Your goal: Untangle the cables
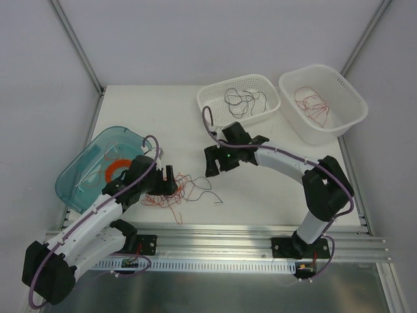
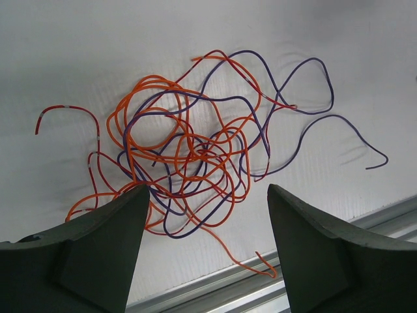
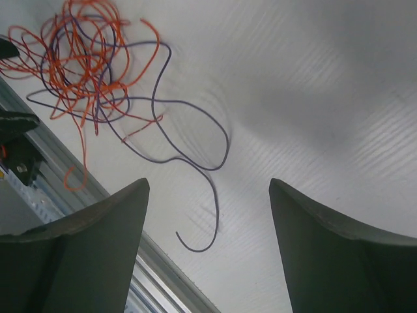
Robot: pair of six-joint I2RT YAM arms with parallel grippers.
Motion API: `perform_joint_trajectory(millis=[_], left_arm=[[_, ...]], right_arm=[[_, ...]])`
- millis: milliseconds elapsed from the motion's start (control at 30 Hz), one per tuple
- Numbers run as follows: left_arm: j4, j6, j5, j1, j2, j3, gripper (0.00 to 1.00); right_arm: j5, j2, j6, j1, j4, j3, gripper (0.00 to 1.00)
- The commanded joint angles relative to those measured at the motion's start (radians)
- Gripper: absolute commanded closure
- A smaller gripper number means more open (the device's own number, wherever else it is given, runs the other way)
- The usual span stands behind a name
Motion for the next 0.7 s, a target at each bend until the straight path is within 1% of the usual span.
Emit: perform_joint_trajectory(millis=[0, 133, 233, 333, 467, 533, 667], left_arm=[[0.035, -0.029, 0.037, 0.008, 0.014, 0.006, 0.27], [0.04, -0.046, 0.053, 0.007, 0.039, 0.004, 0.27], [0.044, -0.064, 0.065, 0.008, 0.059, 0.001, 0.27], [0.052, -0.087, 0.082, 0.008, 0.075, -0.006, 0.26], [0.061, -0.104, 0.097, 0.008, 0.089, -0.015, 0.26], [0.064, -0.105, 0.1, 0.008, 0.095, -0.017, 0.26], [0.069, -0.112, 0.106, 0.007, 0.106, -0.019, 0.25]], right_arm=[[0.057, -0.045, -0.032, 0.048, 0.039, -0.041, 0.23], [0.128, 0.014, -0.055, 0.104, 0.042, -0.025, 0.28], [0.152, 0.065, -0.093, 0.138, 0.046, 0.006, 0.36], [0.189, 0.097, -0.144, 0.175, 0.036, 0.046, 0.41], [0.237, 0.159, -0.175, 0.213, 0.045, 0.078, 0.44], [0.296, 0.173, -0.184, 0.224, 0.046, 0.081, 0.45], [0.356, 0.197, -0.19, 0.241, 0.069, 0.081, 0.45]])
